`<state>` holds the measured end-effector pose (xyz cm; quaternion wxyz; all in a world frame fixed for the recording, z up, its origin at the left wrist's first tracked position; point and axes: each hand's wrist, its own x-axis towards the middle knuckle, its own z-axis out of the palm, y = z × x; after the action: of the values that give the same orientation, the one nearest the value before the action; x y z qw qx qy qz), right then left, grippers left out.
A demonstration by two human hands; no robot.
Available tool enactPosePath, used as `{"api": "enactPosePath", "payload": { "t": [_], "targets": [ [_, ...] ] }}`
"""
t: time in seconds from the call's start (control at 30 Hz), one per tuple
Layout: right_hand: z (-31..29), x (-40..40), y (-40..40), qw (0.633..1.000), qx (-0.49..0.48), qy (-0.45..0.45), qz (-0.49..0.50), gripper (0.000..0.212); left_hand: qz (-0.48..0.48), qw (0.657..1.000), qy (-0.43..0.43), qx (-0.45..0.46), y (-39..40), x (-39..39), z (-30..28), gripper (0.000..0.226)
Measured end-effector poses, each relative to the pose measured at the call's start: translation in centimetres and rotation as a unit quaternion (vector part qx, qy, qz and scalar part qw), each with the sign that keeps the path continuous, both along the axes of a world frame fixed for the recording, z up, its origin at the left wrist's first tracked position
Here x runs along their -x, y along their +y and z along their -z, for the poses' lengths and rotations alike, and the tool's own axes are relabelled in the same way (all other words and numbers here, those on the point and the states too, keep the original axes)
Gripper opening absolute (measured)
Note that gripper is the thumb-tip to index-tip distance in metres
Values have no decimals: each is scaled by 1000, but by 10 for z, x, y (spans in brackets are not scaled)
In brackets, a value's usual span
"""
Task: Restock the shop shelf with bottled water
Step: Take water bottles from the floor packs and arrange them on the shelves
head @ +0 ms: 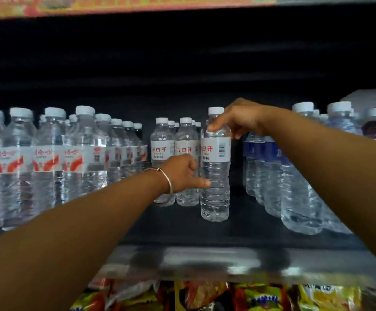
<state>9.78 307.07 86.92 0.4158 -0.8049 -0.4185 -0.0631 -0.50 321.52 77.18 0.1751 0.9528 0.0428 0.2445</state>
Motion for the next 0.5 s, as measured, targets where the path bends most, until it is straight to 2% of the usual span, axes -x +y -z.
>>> {"api": "enactPosePath", "payload": {
  "t": [0.1,0.3,0.4,0.5],
  "targets": [
    [-1,-15,5,1000,6,21,-6,45,-19,1000,15,17,-2,-17,8,45],
    [0,-26,8,996,37,68,-35,29,-53,998,21,26,-14,-36,13,34],
    [3,-29,6,995,22,90,-31,29,-69,997,-2,34,-18,-43,15,49],
    [8,-25,6,996,37,83,-14,40,-88,996,-8,19,-19,-56,18,50]
  ]
}}
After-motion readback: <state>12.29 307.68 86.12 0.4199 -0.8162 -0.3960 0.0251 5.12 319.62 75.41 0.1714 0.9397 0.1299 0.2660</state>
